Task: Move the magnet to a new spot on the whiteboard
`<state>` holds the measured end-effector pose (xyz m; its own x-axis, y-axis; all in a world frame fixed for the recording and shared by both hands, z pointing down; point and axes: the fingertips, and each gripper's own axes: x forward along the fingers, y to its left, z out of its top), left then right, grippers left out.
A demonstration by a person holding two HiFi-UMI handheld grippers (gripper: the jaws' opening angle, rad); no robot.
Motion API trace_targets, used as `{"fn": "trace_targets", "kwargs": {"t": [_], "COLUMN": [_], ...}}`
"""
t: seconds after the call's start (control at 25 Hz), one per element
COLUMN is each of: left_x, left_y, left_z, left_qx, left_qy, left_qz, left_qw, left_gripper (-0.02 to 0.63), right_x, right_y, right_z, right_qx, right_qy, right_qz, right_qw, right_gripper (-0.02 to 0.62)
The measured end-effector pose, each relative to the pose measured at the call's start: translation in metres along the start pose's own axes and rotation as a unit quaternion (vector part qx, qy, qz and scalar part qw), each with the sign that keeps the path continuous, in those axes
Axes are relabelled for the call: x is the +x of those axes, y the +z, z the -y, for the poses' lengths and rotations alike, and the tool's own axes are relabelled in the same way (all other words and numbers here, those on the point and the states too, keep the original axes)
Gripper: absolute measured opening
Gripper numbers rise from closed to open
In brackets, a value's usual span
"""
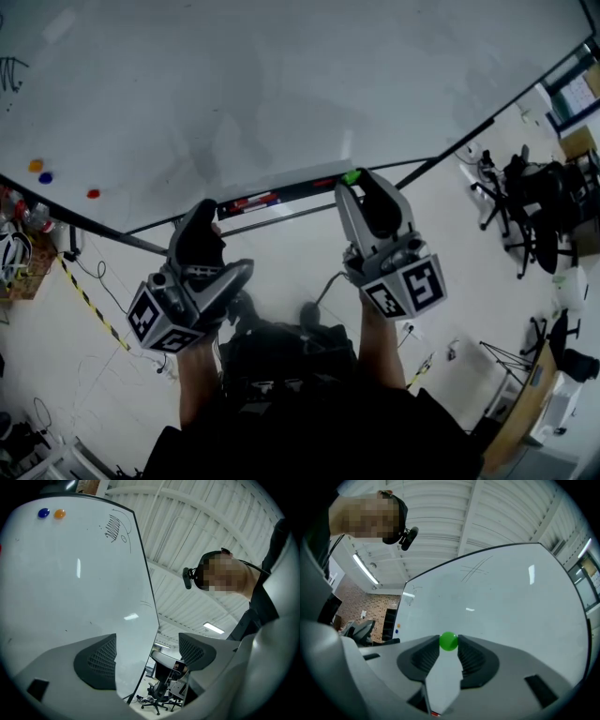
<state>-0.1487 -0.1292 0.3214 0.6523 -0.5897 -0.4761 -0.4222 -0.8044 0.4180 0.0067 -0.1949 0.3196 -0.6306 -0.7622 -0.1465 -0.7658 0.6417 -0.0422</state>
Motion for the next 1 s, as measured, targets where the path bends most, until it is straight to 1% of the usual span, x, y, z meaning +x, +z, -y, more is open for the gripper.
{"fn": "trace_targets", "kwargs": {"t": [0.12,0.24,0.32,0.52,0.64,0.84,1.0], "left_x": [0.023,0.046,0.055,0.061,0.075,0.088,0.088], "left_y": [-0.022,-0.038,-0.049,-0.084,-0.098,-0.122,-0.137], "left_z": [0.025,0.051,0.066,0.093,0.105,0.135,0.157], "left_qx": [0.0,0.019,0.024,0.02,0.02,0.038,0.023], "left_qy": [0.004,0.011,0.02,0.044,0.045,0.053,0.059], "left_qz": [-0.01,-0.007,-0.006,-0.021,-0.037,-0.051,-0.061], "left_qw": [0.9999,0.9997,0.9995,0.9986,0.9981,0.9965,0.9962], "left_gripper": [0.413,0.413,0.413,0.413,0.413,0.413,0.413], "right_x": [-0.035,-0.068,-0.086,-0.113,-0.128,-0.162,-0.179], "right_y": [0.011,0.016,0.015,0.01,0.019,0.02,0.022], "right_z": [0.028,0.052,0.06,0.067,0.075,0.078,0.082], "right_qx": [0.007,0.017,0.024,0.027,0.016,0.022,0.04], "right_qy": [-0.005,-0.006,0.0,0.023,0.026,0.041,0.05], "right_qz": [0.012,0.02,0.021,0.022,0.042,0.038,0.034], "right_qw": [1.0,1.0,0.999,0.999,0.999,0.998,0.997], "right_gripper": [0.149,0.149,0.149,0.15,0.15,0.15,0.15]}}
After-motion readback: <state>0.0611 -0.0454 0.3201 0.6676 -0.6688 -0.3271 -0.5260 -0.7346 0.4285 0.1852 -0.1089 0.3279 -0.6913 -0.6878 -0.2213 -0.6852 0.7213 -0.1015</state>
